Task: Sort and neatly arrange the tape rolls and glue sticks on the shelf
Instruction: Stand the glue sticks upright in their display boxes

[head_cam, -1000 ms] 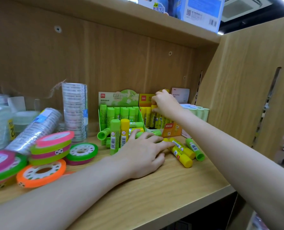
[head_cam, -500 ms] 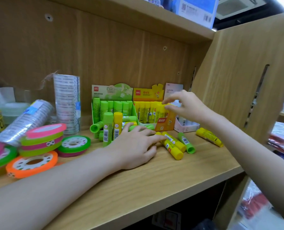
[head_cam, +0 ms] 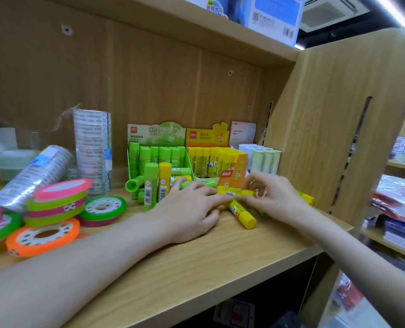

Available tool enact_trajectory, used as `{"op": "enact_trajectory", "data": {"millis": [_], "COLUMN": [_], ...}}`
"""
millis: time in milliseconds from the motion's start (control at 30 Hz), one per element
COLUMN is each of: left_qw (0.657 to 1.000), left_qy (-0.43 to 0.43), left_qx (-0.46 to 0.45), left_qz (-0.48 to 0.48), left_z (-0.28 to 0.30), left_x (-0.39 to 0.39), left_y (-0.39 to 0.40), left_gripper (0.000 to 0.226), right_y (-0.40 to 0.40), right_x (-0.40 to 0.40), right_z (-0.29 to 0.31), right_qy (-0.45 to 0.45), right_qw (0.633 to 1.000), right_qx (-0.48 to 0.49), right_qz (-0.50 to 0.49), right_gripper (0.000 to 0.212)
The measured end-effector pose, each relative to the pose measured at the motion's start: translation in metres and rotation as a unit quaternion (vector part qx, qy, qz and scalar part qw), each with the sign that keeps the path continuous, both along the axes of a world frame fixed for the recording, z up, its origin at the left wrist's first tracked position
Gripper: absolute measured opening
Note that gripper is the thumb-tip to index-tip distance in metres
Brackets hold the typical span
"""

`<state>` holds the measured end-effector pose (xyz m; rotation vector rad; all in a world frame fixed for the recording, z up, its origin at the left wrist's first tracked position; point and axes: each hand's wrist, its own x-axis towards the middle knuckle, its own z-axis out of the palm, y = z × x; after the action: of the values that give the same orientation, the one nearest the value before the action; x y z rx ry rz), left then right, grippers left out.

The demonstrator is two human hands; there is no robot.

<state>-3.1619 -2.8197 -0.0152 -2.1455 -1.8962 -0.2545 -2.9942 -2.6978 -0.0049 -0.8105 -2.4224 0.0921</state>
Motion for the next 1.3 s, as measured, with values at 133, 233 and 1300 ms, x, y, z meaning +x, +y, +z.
{"op": "enact_trajectory", "data": {"millis": [133,233,1300], "left_qw": [1.000,1.000,1.000], "left_qy": [-0.006,-0.005,0.005], "left_qx": [-0.001,0.003,0.012], "left_qz": [-0.002,-0.003,-0.002], "left_z": [0.000,0.000,-0.001], "left_x": [0.000,0.000,0.001], "left_y": [0.001,0.001,0.000], "left_gripper": [0.045,0.045,0.044], "right_y": [0.015,0.019,-0.040], "right_x": [-0.015,-0.040,0.015], "right_z": [0.028,0.046,0.010], "right_qy": [0.243,0.257,-0.011], "right_qw": [0.967,0.966,0.998], "right_qx": [-0.070,-0.021,-0.054], "right_qz": [0.010,0.029,0.025], "right_gripper": [0.016,0.023,0.026]}}
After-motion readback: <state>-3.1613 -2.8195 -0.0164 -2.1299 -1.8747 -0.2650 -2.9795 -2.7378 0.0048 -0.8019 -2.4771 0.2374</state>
